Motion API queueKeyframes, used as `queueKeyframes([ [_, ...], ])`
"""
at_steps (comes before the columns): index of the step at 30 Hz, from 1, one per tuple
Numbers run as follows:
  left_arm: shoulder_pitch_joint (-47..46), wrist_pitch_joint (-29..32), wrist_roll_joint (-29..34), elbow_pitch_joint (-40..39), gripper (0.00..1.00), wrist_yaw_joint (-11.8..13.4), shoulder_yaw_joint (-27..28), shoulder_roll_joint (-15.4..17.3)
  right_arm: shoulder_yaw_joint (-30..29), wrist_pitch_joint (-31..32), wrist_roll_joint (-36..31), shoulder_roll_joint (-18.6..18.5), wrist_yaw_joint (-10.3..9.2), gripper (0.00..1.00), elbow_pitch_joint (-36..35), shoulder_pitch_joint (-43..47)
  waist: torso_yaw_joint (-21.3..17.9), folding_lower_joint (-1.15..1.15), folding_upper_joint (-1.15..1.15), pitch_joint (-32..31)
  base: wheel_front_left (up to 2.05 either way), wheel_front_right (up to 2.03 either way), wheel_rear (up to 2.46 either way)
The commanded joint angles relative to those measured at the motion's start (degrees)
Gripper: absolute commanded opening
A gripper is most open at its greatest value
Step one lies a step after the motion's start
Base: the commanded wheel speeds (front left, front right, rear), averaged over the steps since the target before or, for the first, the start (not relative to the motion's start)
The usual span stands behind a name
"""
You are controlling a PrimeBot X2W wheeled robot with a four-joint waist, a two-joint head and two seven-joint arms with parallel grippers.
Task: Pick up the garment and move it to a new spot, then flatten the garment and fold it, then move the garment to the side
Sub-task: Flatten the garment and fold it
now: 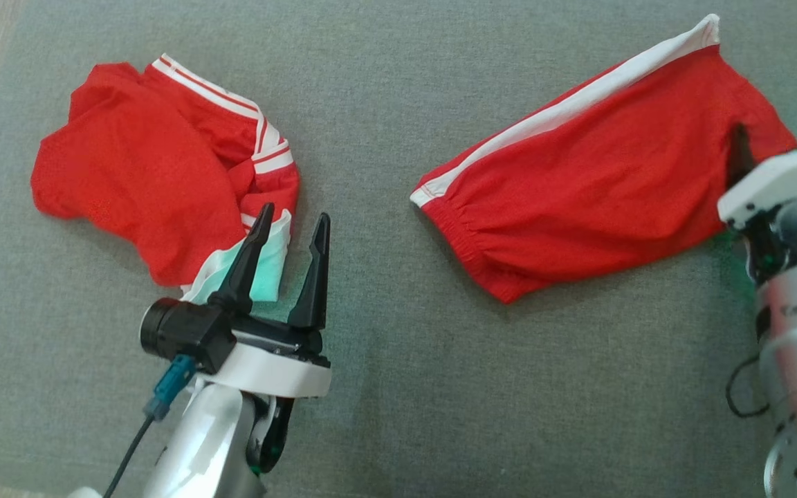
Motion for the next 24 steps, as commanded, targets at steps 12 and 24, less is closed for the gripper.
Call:
queueKeyframes([
  [12, -2.68, -0.46, -1.14, -3.17, 1.00, 0.81, 0.45, 0.23, 6.36, -1.83, -0.39, 1.24, -0.04, 0.00, 4.64, -3.54, -0.56, 0.00, 0.00, 0.64, 0.00, 0.00, 0.00],
  [24, 0.13, -0.46, -1.96, -3.16, 1.00, 1.04, 0.39, 0.23, 7.73, -11.94, 7.03, -1.75, -0.04, 0.00, 2.71, 1.59, -4.68, 0.00, 0.00, -3.41, 0.00, 0.00, 0.00],
])
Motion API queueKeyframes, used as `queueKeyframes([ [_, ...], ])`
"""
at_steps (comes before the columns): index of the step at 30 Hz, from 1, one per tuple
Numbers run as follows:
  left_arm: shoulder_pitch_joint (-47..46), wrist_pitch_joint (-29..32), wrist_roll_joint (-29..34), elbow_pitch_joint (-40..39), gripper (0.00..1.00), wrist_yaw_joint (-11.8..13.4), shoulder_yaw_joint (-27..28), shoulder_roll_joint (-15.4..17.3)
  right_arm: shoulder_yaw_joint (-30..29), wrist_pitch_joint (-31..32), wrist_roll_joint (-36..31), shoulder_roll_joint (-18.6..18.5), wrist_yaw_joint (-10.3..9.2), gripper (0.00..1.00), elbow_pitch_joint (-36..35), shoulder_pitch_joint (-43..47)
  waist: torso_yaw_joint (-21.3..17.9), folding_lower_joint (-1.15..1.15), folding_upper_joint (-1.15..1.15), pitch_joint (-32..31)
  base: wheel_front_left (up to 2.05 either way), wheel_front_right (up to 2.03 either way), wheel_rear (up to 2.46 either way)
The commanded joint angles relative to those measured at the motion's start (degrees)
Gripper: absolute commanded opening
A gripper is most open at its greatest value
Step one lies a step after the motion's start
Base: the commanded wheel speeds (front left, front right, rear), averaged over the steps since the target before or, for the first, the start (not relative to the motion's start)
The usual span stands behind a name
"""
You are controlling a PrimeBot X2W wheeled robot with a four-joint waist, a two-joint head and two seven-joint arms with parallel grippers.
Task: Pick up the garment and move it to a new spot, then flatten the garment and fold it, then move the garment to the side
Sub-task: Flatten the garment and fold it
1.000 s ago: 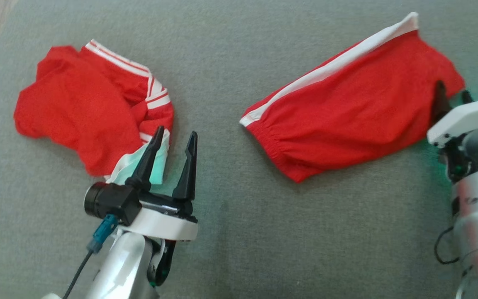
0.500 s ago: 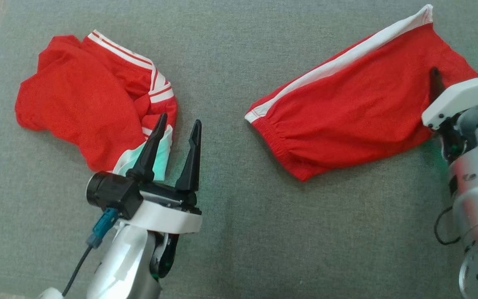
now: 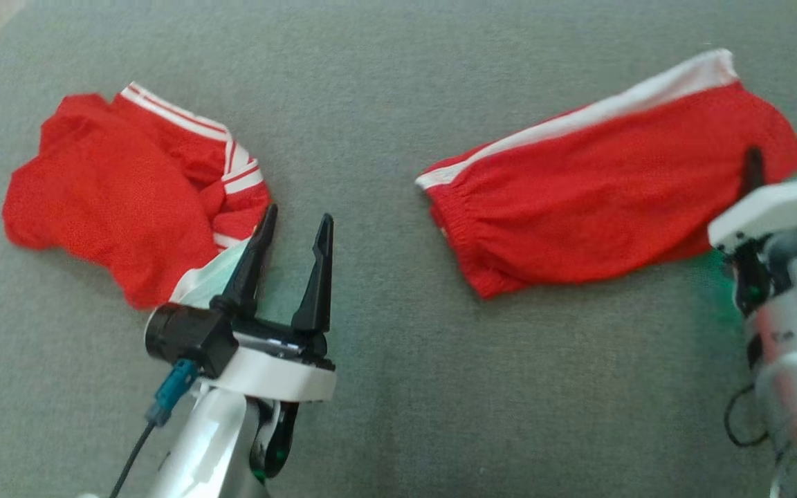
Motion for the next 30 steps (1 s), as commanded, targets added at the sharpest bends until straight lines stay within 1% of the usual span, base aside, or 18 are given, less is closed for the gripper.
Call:
queueKeyframes([
  [1, 0.06, -0.46, -0.28, -1.95, 1.00, 0.18, 1.55, 0.27, 0.49, -1.34, 1.21, -0.81, -0.04, 0.00, -2.05, 1.07, -1.39, 0.00, 0.00, -1.20, 0.00, 0.00, 0.00],
  [4, 0.70, -0.46, -0.18, -2.13, 1.00, 0.16, 1.65, 0.27, -0.03, -2.97, 2.29, -1.43, -0.04, 0.00, -2.64, 4.11, -2.74, 0.00, 0.00, -2.20, 0.00, 0.00, 0.00],
  [8, 1.43, -0.46, -0.19, -2.49, 1.00, 0.16, 1.42, 0.27, -2.96, -4.76, 3.63, -2.21, -0.04, 0.00, -3.28, 6.79, -4.13, 0.00, 0.00, -3.30, 0.00, 0.00, 0.00],
  [15, 1.89, -0.46, -0.07, -3.01, 1.00, 0.38, 1.12, 0.27, -3.77, -4.68, 4.00, -1.82, -0.04, 0.00, -4.96, 8.69, -5.04, 0.00, 0.00, -3.73, 0.00, 0.00, 0.00],
  [23, 1.83, -0.46, 0.31, -2.74, 1.00, 0.21, 1.18, 0.27, -2.03, -3.84, 4.86, -0.75, -0.04, 0.00, -8.62, 8.75, -4.90, 0.00, 0.00, -3.30, 0.00, 0.00, 0.00],
  [30, 2.22, -0.46, 0.21, -1.82, 1.00, 0.06, 1.62, 0.27, 4.15, -3.56, 8.16, 1.53, -0.04, 0.00, -14.88, 9.35, -4.18, 0.00, 0.00, -5.27, 0.00, 0.00, 0.00],
])
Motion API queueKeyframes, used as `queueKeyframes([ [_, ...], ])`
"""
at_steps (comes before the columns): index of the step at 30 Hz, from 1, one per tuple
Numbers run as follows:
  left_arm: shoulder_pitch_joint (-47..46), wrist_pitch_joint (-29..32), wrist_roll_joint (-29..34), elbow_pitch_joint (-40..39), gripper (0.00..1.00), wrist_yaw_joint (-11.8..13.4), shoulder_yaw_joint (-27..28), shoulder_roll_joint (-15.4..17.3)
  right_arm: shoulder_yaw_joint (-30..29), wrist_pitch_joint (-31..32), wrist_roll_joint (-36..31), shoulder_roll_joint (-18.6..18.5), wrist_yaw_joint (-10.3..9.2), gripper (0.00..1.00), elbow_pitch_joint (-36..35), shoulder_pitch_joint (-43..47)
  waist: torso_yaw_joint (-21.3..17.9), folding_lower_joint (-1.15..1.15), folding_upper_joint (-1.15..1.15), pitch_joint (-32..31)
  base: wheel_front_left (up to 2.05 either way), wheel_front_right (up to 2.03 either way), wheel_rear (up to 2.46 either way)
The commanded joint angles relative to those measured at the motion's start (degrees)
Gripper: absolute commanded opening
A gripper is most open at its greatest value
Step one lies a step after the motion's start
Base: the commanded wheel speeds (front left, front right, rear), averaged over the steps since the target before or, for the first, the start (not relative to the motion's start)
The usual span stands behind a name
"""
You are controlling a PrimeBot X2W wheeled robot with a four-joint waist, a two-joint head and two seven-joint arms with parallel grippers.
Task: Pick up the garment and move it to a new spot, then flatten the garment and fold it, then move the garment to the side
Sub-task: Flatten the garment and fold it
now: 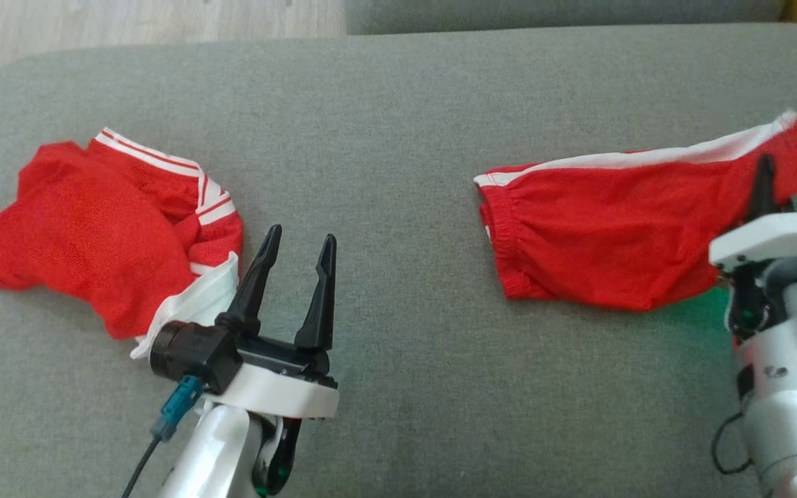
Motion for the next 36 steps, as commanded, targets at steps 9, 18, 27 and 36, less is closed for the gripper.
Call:
queueKeyframes([
  [9, 0.93, -0.46, -0.42, 0.75, 1.00, 0.03, 1.74, 0.24, 12.42, -0.49, 6.72, 2.84, -0.04, 0.00, -11.09, 4.30, 2.17, 0.00, 0.00, -3.67, 0.00, 0.00, 0.00],
  [18, 1.65, -0.46, -0.63, 3.06, 1.00, -0.15, 0.75, 0.24, 23.39, 0.27, 11.75, 3.08, -0.04, 0.00, -14.59, 6.80, 5.50, 0.00, 0.00, -4.91, 0.00, 0.00, 0.00],
  [27, 1.79, -0.46, -0.32, 3.70, 1.00, -0.29, 0.95, 0.24, 33.27, 1.89, 14.09, 1.63, -0.04, 0.00, -12.83, 9.11, 7.90, 0.00, 0.00, -5.27, 0.00, 0.00, 0.00],
  [36, 2.44, -0.46, -0.32, 3.46, 1.00, -0.04, 1.62, 0.24, 45.04, 4.58, 13.51, -1.40, -0.04, 0.98, -10.58, 10.82, 6.69, 0.00, 0.00, -5.65, 0.00, 0.00, 0.00],
])
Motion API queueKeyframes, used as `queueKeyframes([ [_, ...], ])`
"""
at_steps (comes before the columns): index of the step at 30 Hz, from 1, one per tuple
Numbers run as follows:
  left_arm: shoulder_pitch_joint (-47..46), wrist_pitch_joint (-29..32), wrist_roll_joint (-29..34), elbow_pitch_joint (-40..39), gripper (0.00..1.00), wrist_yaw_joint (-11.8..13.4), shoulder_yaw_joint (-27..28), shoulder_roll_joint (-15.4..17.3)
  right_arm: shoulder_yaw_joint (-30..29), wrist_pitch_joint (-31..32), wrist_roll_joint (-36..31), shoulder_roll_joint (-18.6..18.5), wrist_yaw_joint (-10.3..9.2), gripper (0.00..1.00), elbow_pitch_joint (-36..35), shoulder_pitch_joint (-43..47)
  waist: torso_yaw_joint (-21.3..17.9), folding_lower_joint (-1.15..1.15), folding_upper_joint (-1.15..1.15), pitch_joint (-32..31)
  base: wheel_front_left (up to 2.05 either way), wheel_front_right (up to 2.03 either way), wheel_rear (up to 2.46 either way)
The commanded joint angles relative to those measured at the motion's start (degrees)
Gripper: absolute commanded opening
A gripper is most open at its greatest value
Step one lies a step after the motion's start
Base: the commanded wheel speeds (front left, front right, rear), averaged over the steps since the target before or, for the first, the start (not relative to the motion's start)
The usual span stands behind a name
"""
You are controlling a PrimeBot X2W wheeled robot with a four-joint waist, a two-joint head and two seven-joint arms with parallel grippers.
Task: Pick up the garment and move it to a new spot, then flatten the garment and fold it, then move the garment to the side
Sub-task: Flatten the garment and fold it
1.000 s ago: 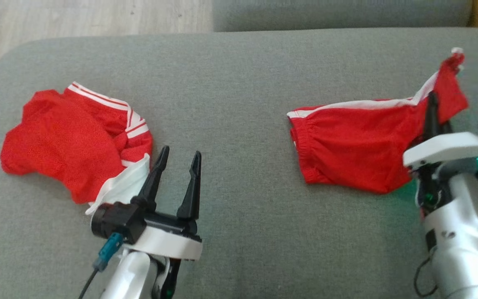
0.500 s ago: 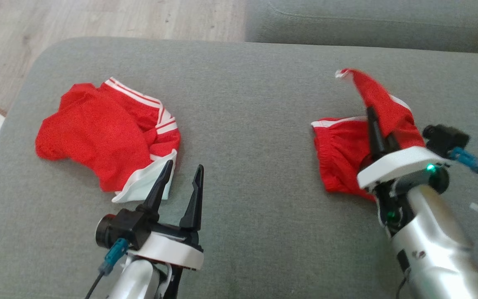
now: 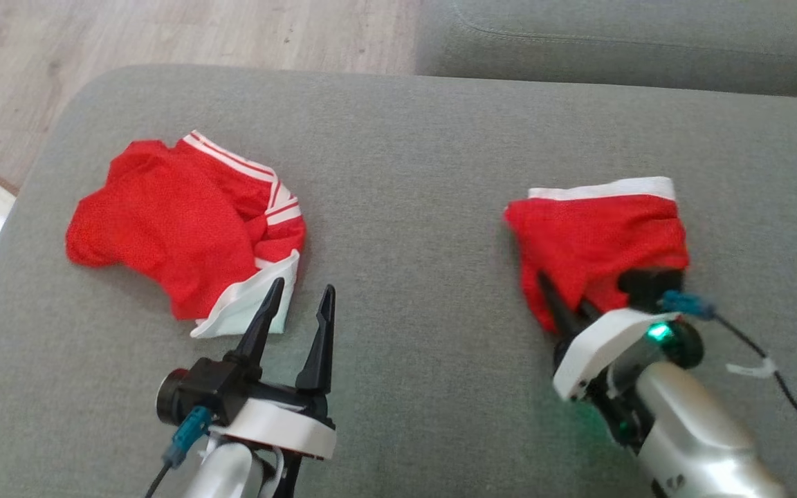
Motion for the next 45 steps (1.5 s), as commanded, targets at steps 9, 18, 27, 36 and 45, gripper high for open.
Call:
queueKeyframes([
  [9, -1.60, -0.46, 0.35, -2.47, 1.00, 0.05, 3.05, 0.19, 8.32, -5.70, -4.64, -2.13, -0.04, 1.00, -2.27, -1.46, -5.17, 0.00, 0.00, -1.10, 0.00, 0.00, 0.00],
  [18, -2.35, -0.46, 1.05, -6.12, 1.00, 0.12, 5.85, 0.19, -9.92, -9.04, -16.02, -4.06, -0.04, 1.00, -11.86, 1.11, -10.83, 0.00, 0.00, -1.73, 0.00, 0.00, 0.00],
  [27, -1.42, -0.46, 3.36, -7.39, 1.00, -0.64, 6.50, 0.19, -27.78, -9.07, -29.00, 4.35, -0.04, 1.00, -26.17, 14.14, -14.23, 0.00, 0.00, -1.71, 0.00, 0.00, 0.00],
  [36, 0.33, -0.46, 4.82, -8.14, 1.00, -1.00, 6.01, 0.19, -30.38, -9.08, -31.34, 6.77, -0.04, 1.00, -30.31, 19.15, -14.87, 0.00, 0.00, -0.54, 0.00, 0.00, 0.00],
  [45, -2.88, -0.46, 4.93, -8.86, 1.00, -1.38, 4.85, 0.19, -29.12, -9.08, -32.57, 6.82, -0.04, 0.00, -30.04, 12.88, -11.88, 0.00, 0.00, 5.44, 0.00, 0.00, 0.00],
])
